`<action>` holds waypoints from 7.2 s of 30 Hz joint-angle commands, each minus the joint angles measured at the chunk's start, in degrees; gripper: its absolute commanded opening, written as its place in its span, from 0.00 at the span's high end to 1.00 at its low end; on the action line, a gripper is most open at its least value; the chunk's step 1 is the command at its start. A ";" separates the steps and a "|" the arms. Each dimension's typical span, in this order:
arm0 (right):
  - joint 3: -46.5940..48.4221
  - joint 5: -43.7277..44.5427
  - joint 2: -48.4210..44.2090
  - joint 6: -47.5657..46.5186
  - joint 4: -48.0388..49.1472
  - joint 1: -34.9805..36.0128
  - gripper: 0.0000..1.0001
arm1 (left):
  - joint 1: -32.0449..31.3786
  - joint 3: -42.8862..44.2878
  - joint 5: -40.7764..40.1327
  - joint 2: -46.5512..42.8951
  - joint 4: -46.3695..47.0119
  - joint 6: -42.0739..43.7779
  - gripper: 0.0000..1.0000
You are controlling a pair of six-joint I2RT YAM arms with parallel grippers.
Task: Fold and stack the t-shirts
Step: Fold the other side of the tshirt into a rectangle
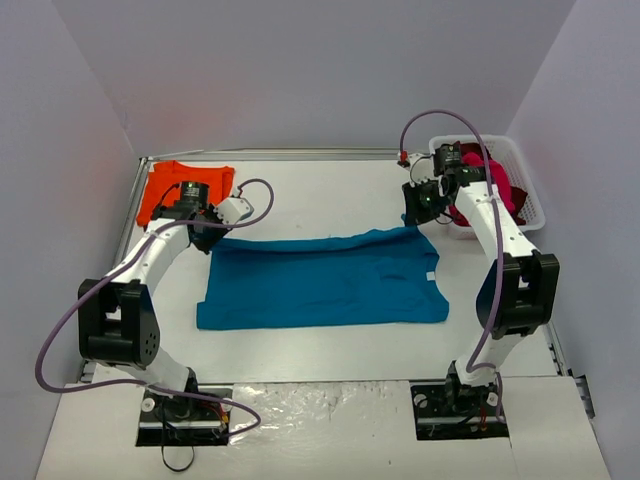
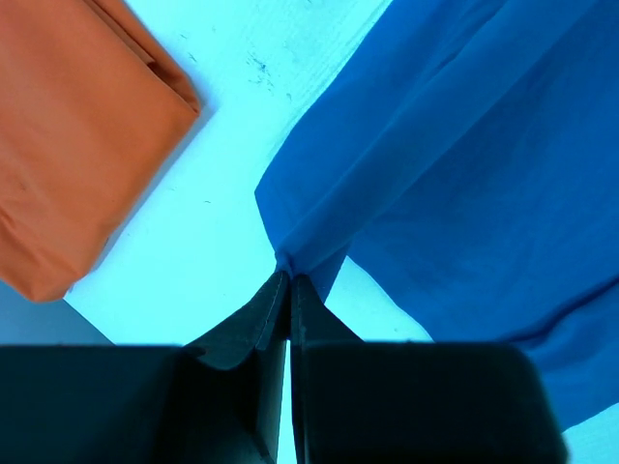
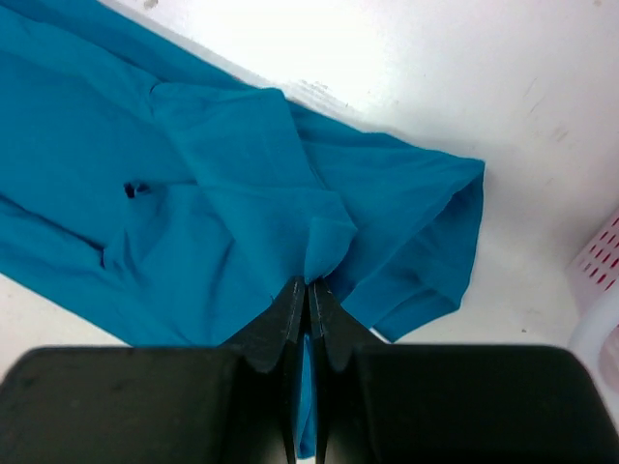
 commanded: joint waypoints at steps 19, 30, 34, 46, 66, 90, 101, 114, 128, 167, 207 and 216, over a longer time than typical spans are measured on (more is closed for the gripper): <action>-14.04 -0.65 -9.50 -3.09 -3.01 0.00 1.00 | 0.20 -8.13 0.62 -5.89 1.18 2.38 0.98; -17.38 -0.74 -5.99 -5.90 -2.75 0.00 1.00 | -0.24 -11.20 0.71 -3.96 3.38 2.20 0.98; -18.09 -1.44 -4.58 -6.52 -2.75 0.00 1.00 | -0.51 -11.91 -0.08 -2.55 3.91 2.46 0.98; -19.76 -1.71 0.87 -8.02 -3.54 1.66 0.62 | -2.61 -14.72 -3.33 0.79 6.89 3.16 0.62; -19.67 -2.86 -0.09 -17.86 -13.47 4.56 0.51 | -2.79 -10.50 -2.89 -13.88 -4.18 -0.87 0.51; -5.71 1.46 4.38 -33.85 -32.10 7.73 0.51 | -1.83 -14.28 -3.33 -22.67 -5.67 -5.89 0.35; 5.11 -1.42 14.56 -34.91 -31.23 7.47 0.52 | 2.83 -8.92 0.44 -23.38 -8.75 -6.59 0.20; 20.67 -11.37 31.10 -34.39 -30.26 7.38 0.57 | 9.87 -5.58 9.76 -23.12 -10.42 -10.72 0.06; 19.44 -12.25 30.93 -34.30 -30.08 7.47 0.90 | 9.78 -7.78 9.15 -22.59 -9.81 -10.90 0.06; -6.75 -7.68 14.67 -28.76 -23.59 21.09 0.92 | 9.78 -9.45 11.08 -26.19 -10.86 -10.72 0.06; -4.64 -11.90 6.08 -25.24 -27.88 30.15 0.60 | 9.69 -10.59 19.23 -22.86 -13.57 -5.90 0.06; -8.23 -10.75 -1.23 -25.07 -26.84 22.95 0.60 | 9.08 -0.94 31.81 -8.10 -26.75 11.82 0.06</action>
